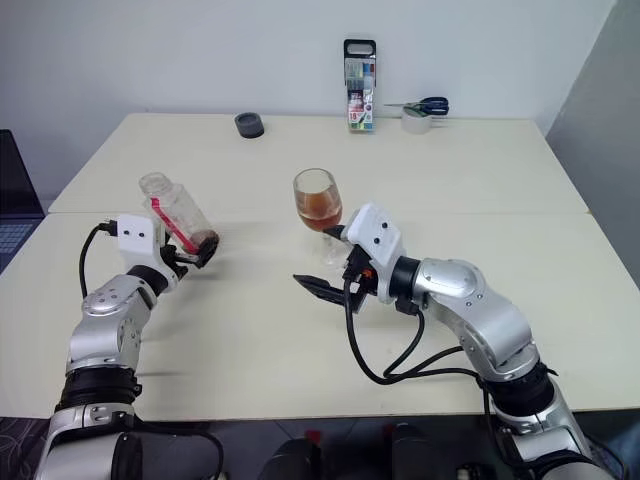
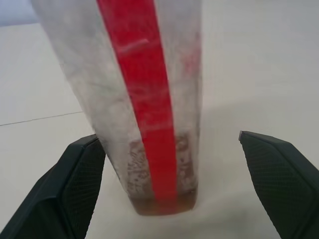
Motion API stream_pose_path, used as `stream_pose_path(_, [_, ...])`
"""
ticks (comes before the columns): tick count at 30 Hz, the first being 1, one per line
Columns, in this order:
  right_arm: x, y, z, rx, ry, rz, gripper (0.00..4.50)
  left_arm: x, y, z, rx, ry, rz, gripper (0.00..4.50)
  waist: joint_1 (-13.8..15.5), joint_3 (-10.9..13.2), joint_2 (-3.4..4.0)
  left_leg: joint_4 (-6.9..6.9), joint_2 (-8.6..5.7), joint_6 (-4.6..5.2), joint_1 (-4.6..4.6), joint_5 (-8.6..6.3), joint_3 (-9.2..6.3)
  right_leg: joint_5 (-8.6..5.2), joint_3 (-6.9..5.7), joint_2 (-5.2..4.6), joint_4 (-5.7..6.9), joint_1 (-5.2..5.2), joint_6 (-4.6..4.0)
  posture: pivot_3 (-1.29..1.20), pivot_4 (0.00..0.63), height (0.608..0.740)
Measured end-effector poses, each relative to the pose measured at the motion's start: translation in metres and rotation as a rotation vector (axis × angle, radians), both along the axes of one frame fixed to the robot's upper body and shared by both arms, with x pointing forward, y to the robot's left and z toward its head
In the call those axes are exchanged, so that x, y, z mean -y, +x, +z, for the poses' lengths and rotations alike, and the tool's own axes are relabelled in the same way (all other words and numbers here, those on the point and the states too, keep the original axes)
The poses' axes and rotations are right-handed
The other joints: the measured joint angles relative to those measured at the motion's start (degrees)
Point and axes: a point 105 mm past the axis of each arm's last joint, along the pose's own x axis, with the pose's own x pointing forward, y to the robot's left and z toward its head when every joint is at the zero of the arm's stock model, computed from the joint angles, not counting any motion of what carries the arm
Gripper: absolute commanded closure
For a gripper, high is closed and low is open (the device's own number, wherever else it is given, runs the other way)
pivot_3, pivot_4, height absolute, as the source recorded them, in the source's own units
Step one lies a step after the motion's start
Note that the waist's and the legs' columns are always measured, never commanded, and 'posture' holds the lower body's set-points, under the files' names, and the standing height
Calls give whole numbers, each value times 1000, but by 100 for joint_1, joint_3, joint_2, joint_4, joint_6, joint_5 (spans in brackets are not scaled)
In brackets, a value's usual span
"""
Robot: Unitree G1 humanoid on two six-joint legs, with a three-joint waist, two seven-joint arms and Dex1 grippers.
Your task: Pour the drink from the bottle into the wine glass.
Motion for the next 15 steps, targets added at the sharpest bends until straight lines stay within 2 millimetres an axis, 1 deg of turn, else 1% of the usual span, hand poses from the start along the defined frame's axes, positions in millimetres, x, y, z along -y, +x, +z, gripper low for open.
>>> stream_pose_path(3, [16,3,-39,-80,17,-116,0,-6,-12,-13,-30,70,43,16,5,0,0,-5,3,0,-1,0,3,0,8,-9,-1,-3,0,0,150,740])
stream_pose_path(6, [32,1,-64,-121,70,-237,0,-12,-26,-25,-56,117,94,16,3,0,0,-5,5,1,2,-1,2,0,11,-10,-1,-3,0,0,150,740])
stream_pose_path(9, [51,9,-78,-106,138,-417,0,-10,-40,-32,-48,119,120,16,17,0,0,-4,6,1,8,0,5,0,13,-10,1,2,0,0,150,740])
stream_pose_path(11, [68,15,-83,-80,178,-548,0,-7,-47,-34,-36,107,129,16,39,0,0,-4,6,0,10,0,10,0,9,-6,1,4,0,0,150,740])
stream_pose_path(15, [98,21,-87,-36,234,-741,0,0,-53,-27,11,110,119,16,64,0,1,-6,4,0,11,0,13,0,10,1,0,5,0,0,150,740])
